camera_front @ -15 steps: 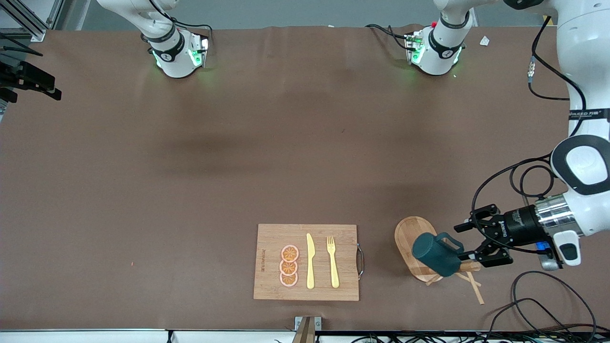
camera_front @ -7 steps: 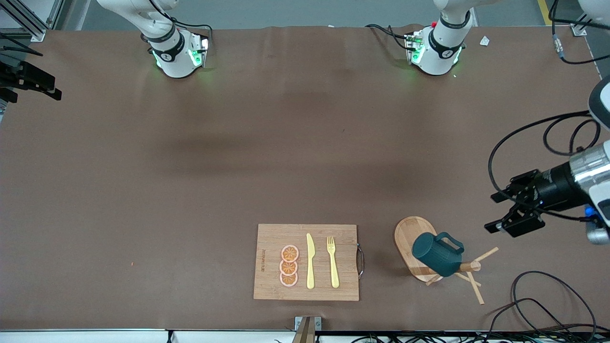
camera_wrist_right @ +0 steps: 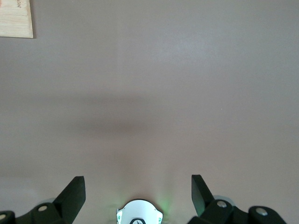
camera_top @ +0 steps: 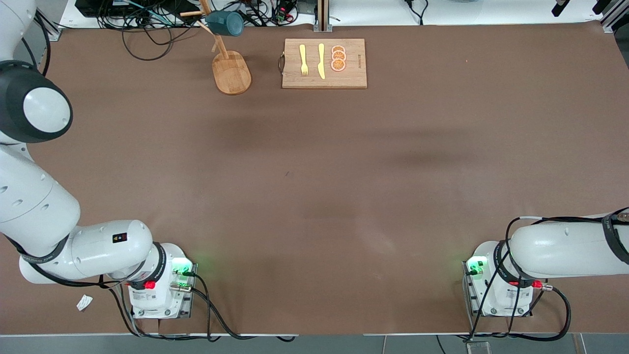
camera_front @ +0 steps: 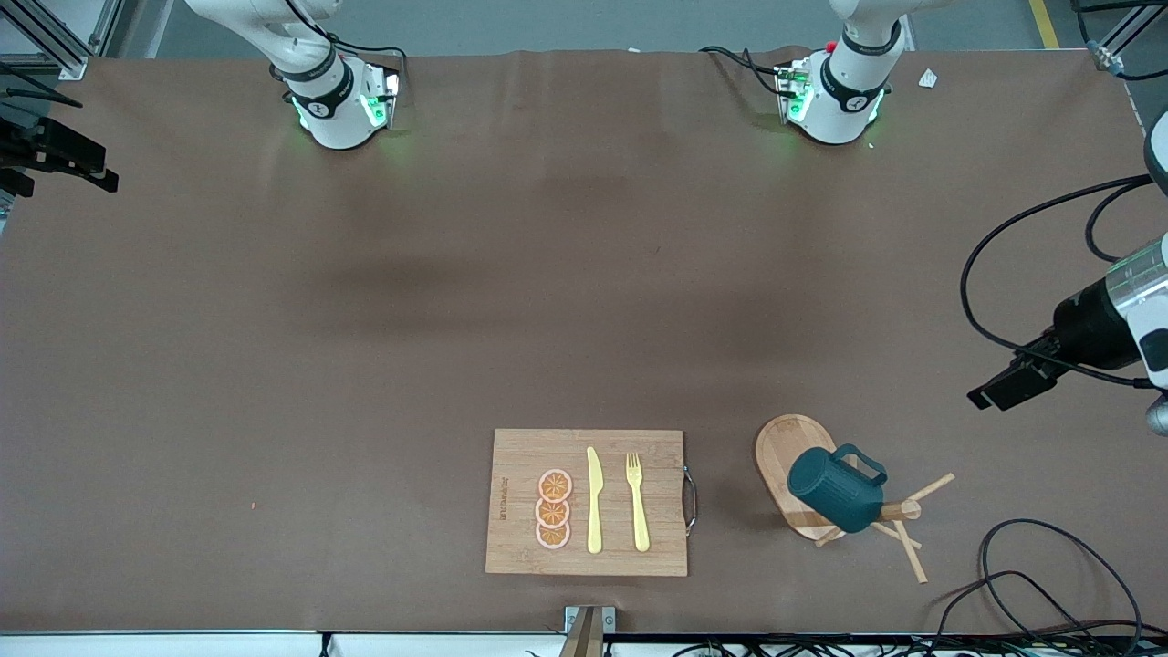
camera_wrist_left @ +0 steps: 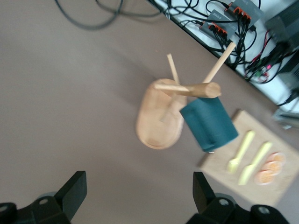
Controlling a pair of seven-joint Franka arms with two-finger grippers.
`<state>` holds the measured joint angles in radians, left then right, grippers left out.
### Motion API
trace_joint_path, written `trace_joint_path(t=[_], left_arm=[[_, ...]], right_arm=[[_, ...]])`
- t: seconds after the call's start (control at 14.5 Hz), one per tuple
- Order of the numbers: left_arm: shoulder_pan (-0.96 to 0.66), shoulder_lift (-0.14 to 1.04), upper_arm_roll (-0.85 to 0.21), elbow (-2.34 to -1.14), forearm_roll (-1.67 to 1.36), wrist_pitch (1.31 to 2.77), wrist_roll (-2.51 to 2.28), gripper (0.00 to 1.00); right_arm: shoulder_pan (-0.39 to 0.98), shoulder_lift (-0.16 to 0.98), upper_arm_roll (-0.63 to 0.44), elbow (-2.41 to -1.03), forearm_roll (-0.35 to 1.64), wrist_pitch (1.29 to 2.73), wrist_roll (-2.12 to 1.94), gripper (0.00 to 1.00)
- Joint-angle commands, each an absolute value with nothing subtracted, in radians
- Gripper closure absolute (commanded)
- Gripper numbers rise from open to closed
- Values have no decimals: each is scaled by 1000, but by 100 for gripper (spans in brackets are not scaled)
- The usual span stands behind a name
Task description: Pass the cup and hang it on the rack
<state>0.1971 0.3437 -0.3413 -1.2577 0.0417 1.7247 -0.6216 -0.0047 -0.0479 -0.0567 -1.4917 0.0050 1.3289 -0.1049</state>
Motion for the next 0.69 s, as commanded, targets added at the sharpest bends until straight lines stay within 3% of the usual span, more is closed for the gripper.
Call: trace_joint_path(t=[0.0,0.34,0.62], left_arm=[[219,249,-333,-1287,87,1655,-389,0],[276,140,-313,-1305,60,1528,-171,0],[120,3,-140,-1462,54,1494,-101,0]], right_arm=[[-8,-69,-55,-1511,12,1330,-103,0],[-6,-69,-55,-1511,12,1331,-103,0],[-6,-69,-55,-1511,12,1330,-103,0]])
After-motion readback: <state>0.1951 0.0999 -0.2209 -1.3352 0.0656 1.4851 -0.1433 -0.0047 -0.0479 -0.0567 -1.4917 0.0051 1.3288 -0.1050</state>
